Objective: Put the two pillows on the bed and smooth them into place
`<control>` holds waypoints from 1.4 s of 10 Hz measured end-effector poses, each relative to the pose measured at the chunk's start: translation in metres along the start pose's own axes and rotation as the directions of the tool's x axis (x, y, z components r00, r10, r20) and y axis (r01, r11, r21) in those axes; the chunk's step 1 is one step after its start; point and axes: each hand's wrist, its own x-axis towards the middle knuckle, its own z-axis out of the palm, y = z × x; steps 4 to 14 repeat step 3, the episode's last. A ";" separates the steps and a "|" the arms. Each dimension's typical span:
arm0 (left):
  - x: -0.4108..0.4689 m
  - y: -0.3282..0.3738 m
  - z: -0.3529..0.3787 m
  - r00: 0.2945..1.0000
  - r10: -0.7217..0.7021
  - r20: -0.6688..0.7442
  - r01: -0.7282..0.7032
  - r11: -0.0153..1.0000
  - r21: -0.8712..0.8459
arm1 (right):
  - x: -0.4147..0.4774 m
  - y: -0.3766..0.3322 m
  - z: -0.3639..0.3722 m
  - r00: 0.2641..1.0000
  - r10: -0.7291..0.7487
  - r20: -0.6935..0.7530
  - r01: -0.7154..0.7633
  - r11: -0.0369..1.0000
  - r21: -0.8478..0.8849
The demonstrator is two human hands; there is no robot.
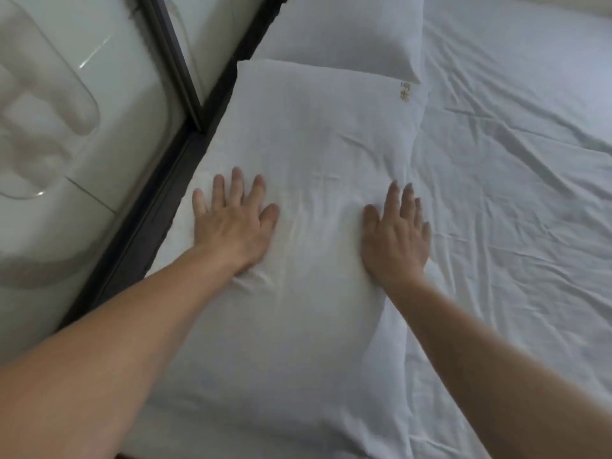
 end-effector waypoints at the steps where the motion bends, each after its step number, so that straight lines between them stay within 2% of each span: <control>1: -0.071 0.026 0.016 0.986 0.163 -0.021 -0.164 0.984 -0.076 | -0.083 -0.013 0.017 0.924 -0.383 0.022 0.381 0.922 0.064; 2: -0.121 -0.017 0.020 0.975 -0.099 0.198 0.090 0.994 0.054 | -0.119 0.045 0.002 0.946 0.069 0.316 -0.055 0.997 -0.053; 3: -0.164 -0.072 -0.016 0.857 -0.440 0.269 0.394 0.895 0.209 | -0.154 0.112 -0.060 0.833 0.362 0.418 -0.299 0.931 -0.211; 14: -0.164 -0.072 -0.016 0.857 -0.440 0.269 0.394 0.895 0.209 | -0.154 0.112 -0.060 0.833 0.362 0.418 -0.299 0.931 -0.211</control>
